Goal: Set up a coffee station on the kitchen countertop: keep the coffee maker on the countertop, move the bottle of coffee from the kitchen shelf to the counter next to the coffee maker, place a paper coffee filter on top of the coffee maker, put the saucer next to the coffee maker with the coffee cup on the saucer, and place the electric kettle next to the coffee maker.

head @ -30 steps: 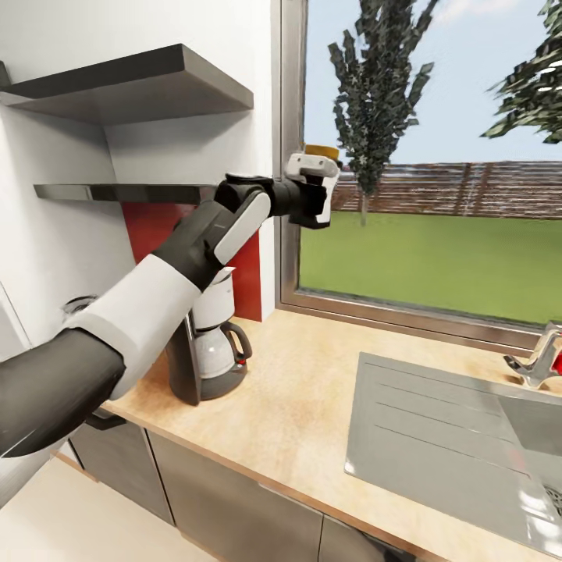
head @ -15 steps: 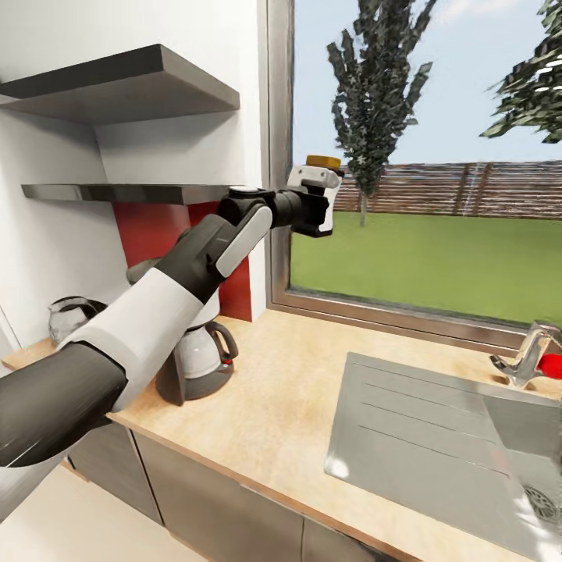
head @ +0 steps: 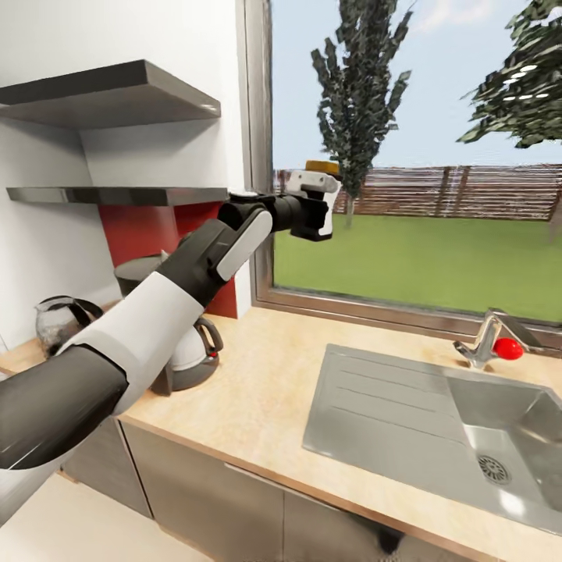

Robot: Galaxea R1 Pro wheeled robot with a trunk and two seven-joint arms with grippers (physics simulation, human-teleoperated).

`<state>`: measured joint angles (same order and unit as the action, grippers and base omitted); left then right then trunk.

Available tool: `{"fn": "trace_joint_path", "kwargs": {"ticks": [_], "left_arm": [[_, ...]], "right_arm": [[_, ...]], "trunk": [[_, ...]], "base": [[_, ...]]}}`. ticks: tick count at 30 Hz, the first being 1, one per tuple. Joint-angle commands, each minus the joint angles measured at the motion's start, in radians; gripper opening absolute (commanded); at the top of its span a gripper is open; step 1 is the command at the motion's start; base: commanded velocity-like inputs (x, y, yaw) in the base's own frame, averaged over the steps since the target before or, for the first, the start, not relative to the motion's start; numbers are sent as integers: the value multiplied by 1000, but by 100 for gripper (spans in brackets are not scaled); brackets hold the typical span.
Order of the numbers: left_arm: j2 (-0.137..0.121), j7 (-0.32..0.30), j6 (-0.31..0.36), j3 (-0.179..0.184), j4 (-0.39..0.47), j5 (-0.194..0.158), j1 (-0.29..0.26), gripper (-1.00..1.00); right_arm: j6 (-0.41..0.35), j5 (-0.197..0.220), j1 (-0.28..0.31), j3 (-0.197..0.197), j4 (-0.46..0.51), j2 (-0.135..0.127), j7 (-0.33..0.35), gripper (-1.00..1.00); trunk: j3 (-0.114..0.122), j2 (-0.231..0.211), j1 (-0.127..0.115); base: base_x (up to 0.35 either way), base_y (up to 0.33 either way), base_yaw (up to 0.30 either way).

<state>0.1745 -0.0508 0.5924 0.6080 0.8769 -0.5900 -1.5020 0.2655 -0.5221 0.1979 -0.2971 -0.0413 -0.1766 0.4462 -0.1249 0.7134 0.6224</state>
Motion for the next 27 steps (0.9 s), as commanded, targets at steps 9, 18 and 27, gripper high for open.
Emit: {"fn": "trace_joint_path", "kwargs": {"ticks": [9, 18, 27], "left_arm": [[0, 103, -93, -1, 10, 2, 106, -100], [0, 215, -144, 29, 47, 1, 148, -100], [0, 219, -146, 33, 50, 1, 153, -100]], "right_arm": [[8, 4, 2, -8, -3, 0, 0, 100], [8, 4, 1, -8, -4, 0, 0, 100], [8, 4, 2, -8, -5, 0, -1, 100]], "trunk": [[8, 2, 0], [-14, 65, 35], [-42, 128, 69]], "base": [[-25, -11, -127], [-1, 0, -39], [0, 0, -1]]}}
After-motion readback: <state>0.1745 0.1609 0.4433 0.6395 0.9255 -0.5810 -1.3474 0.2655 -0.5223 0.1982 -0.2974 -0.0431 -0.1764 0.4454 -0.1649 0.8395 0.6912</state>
